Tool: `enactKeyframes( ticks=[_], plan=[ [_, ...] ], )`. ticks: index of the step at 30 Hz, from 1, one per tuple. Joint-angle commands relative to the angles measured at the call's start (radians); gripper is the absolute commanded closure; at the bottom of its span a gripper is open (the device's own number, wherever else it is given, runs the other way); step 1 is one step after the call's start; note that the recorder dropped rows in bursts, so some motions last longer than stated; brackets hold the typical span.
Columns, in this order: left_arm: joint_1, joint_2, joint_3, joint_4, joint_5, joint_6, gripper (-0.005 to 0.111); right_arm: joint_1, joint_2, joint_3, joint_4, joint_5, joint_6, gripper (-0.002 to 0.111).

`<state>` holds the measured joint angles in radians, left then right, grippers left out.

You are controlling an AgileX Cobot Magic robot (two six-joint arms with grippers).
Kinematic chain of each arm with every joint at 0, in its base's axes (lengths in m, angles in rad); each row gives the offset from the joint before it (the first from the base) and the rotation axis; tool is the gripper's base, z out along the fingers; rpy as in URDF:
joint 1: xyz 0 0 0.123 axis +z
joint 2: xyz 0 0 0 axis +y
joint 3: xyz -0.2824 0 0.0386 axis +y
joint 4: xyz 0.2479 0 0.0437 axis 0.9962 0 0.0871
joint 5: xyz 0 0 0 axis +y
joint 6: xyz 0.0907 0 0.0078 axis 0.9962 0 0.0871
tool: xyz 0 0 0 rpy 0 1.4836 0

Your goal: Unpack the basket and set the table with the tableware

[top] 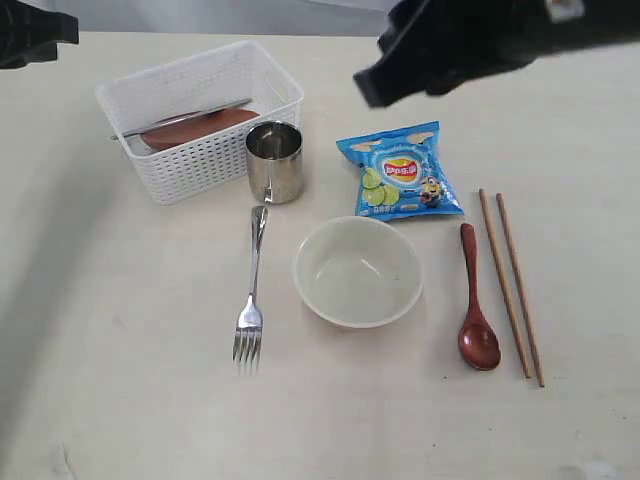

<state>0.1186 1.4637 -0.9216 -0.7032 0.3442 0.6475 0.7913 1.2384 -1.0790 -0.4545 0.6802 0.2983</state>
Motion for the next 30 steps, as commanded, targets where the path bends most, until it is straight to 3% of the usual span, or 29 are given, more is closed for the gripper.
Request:
enactKeyframes(
  ticks=[1, 5, 9, 16, 20, 24, 27, 30],
  plan=[
    [0.003, -0.011, 0.008, -0.009, 0.012, 0.021, 0.107, -0.261, 0.083, -0.137, 0.489, 0.051, -0.520, 0.059],
    [0.003, -0.011, 0.008, -0.009, -0.006, 0.083, 0.107, -0.462, 0.201, -0.232, 0.945, 0.175, -0.941, 0.059],
    [0.003, -0.011, -0.034, -0.009, 0.024, 0.126, 0.107, -0.570, 0.289, -0.259, 1.164, 0.187, -1.136, 0.059],
    [-0.030, 0.106, -0.399, 0.074, 0.493, 0.149, 0.107, -0.604, 0.369, -0.257, 1.188, 0.205, -1.273, 0.059],
    [-0.111, 0.257, -0.621, 0.257, 0.661, 0.089, 0.107, -0.604, 0.385, -0.257, 1.188, 0.282, -1.310, 0.059],
    [-0.205, 0.400, -0.803, 0.458, 0.742, 0.007, 0.104, -0.604, 0.387, -0.239, 1.188, 0.340, -1.346, 0.059],
    [-0.272, 0.505, -0.925, 0.602, 0.816, -0.020, 0.091, -0.604, 0.387, -0.211, 1.196, 0.342, -1.375, 0.059],
    [-0.324, 0.589, -0.992, 0.695, 0.877, -0.031, 0.068, -0.604, 0.387, -0.185, 1.201, 0.336, -1.395, 0.059]
  ],
)
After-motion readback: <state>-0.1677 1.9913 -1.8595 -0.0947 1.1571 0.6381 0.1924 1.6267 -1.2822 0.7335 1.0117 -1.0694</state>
